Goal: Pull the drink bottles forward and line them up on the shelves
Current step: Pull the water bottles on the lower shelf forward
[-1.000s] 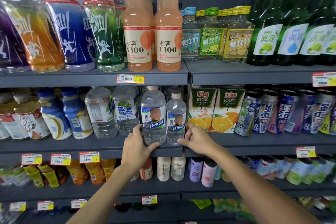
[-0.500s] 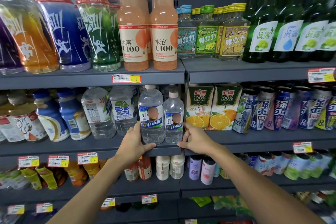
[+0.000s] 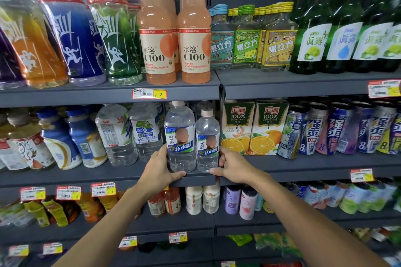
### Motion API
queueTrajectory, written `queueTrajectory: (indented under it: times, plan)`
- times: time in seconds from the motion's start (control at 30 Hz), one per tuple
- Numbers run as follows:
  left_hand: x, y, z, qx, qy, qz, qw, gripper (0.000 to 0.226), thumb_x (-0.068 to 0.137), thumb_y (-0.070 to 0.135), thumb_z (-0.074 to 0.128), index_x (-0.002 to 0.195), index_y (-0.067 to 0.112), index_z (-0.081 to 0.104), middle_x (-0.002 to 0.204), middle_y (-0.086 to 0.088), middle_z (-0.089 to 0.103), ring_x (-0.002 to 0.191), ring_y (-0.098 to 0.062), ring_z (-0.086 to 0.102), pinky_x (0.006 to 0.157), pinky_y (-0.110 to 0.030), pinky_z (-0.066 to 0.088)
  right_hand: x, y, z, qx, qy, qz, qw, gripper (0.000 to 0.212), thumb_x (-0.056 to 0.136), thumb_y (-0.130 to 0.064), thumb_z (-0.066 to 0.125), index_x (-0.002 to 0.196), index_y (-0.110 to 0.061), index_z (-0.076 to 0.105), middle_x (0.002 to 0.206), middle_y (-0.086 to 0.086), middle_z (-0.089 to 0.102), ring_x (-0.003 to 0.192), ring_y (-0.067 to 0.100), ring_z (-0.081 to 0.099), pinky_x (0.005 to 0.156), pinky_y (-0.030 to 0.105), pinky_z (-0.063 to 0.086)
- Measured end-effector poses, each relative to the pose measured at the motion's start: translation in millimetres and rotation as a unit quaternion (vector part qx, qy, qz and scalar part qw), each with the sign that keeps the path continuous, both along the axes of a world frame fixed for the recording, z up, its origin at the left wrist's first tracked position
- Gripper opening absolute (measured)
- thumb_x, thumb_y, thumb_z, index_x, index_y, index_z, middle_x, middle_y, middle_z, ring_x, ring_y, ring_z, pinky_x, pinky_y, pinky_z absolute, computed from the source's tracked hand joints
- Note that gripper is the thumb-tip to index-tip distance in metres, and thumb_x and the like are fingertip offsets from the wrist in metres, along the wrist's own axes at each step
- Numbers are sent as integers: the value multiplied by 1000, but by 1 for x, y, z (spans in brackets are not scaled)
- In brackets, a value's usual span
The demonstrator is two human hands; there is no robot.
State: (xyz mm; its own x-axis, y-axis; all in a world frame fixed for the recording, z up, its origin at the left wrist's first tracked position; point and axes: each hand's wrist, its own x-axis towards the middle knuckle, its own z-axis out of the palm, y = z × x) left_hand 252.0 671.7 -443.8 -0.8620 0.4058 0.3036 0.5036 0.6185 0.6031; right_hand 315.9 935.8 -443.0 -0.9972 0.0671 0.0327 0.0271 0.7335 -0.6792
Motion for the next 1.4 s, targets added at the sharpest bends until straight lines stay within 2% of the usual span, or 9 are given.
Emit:
queueTrajectory:
  times: [0.17, 0.33, 0.6, 0.77, 0.9, 1.0, 1.1, 1.27, 1.4]
  plan:
    - [0, -1, 0, -4, 1, 3, 1000, 84, 67, 44, 88, 135, 30, 41, 114, 17, 50, 117, -12, 46, 99, -30, 42, 0, 1, -1, 6, 5, 1, 1000, 70, 80, -35, 84, 137, -22, 46, 81, -8, 58, 67, 3, 54, 63, 19, 39]
    - [-1, -1, 0, -18, 7, 7, 1000, 80, 69, 45, 87, 133, 29, 42, 119, 10, 55, 117, -14, 47, 97, -31, 43, -1, 1, -1, 7, 6, 11, 1000, 69, 81, -33, 83, 137, -19, 46, 83, -7, 57, 66, 3, 52, 63, 19, 38]
    - [0, -1, 2, -24, -15, 8, 1000, 83, 68, 47, 87, 135, 31, 40, 117, 12, 50, 119, -13, 46, 100, -32, 43, 2, -1, 1, 14, -4, 13, 1000, 71, 81, -33, 83, 139, -21, 44, 85, -8, 60, 70, 3, 55, 62, 18, 37]
    - [4, -3, 8, -25, -24, -12, 999, 84, 69, 45, 85, 138, 34, 38, 119, 16, 53, 121, -12, 46, 98, -28, 40, 3, -2, 1, 4, 4, -6, 1000, 77, 77, -35, 86, 141, -22, 45, 85, -8, 62, 70, 2, 57, 62, 16, 37]
    - [13, -14, 10, 19, -37, 11, 999, 85, 77, 63, 71, 147, 34, 33, 124, 18, 51, 116, -5, 48, 99, -26, 43, 16, -13, -2, -8, 84, -83, 993, 68, 70, -45, 87, 121, -26, 48, 86, -7, 57, 75, 4, 56, 61, 16, 37]
    - [19, -26, 6, 97, 28, 57, 993, 50, 91, 51, 62, 134, 30, 50, 117, 15, 59, 107, -1, 57, 97, -33, 52, 33, -39, -10, -33, 222, -155, 962, 46, 76, -48, 80, 99, -29, 46, 83, -8, 50, 75, 5, 51, 62, 16, 36]
    - [18, -40, 4, 137, 115, 123, 976, 22, 95, 35, 61, 115, 29, 56, 100, 16, 58, 94, -3, 55, 84, -37, 54, 45, -79, -18, -24, 351, -144, 925, 30, 87, -42, 71, 87, -29, 44, 80, -15, 42, 73, 5, 47, 60, 16, 36]
    - [0, -73, 7, 143, 170, 239, 945, 33, 91, 33, 68, 116, 19, 51, 107, 3, 52, 103, -16, 51, 84, -32, 46, 29, -154, -25, -26, 377, -125, 917, 18, 90, -42, 68, 88, -25, 62, 71, -16, 53, 58, 3, 50, 53, 25, 47]
    - [-5, -94, 10, 139, 138, 290, 937, 59, 82, 40, 79, 124, 11, 49, 115, -6, 54, 107, -24, 51, 89, -38, 47, 7, -211, -28, -23, 347, -167, 923, 25, 88, -38, 72, 105, -19, 69, 67, -16, 60, 63, 0, 58, 61, 28, 53]
